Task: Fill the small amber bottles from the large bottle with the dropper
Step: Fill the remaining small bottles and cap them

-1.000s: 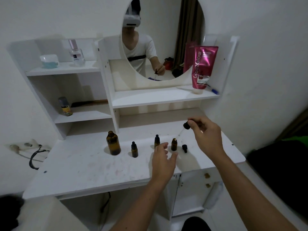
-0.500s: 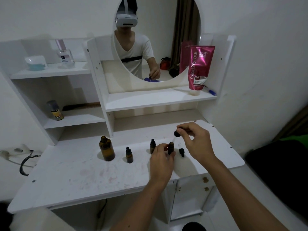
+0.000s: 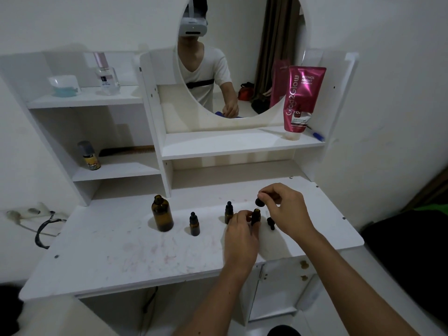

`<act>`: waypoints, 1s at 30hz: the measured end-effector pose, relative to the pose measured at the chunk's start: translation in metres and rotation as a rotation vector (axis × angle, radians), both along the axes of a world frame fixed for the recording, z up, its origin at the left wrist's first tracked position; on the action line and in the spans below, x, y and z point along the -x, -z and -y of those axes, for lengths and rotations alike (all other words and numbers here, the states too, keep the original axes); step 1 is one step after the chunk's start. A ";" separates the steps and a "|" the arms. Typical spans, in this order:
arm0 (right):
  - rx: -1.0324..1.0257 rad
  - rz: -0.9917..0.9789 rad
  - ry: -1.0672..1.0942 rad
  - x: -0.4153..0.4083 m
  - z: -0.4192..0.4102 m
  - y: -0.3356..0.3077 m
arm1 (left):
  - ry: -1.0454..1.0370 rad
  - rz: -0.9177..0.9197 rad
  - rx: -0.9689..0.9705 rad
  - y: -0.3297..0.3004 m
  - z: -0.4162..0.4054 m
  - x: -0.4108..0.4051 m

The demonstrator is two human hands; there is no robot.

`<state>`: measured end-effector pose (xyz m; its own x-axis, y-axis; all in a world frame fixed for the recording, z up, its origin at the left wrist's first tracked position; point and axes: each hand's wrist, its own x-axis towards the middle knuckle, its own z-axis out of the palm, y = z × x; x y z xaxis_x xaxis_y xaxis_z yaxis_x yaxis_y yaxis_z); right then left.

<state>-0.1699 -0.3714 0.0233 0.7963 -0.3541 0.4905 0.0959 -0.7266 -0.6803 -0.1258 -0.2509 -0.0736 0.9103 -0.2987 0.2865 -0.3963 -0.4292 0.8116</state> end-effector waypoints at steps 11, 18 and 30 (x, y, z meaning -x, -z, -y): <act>0.115 -0.093 0.025 -0.007 -0.006 -0.009 | 0.001 -0.010 -0.061 0.000 -0.001 0.001; 0.138 0.004 0.028 0.005 -0.011 -0.026 | 0.010 -0.010 -0.045 -0.012 -0.008 0.010; 0.074 0.222 -0.091 -0.008 -0.090 -0.066 | -0.037 -0.135 0.234 -0.022 -0.114 0.026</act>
<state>-0.1616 -0.2818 0.0894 0.6932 -0.2427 0.6787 0.3042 -0.7552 -0.5807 -0.1521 -0.1367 -0.0512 0.9540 -0.2044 0.2194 -0.2656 -0.2363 0.9347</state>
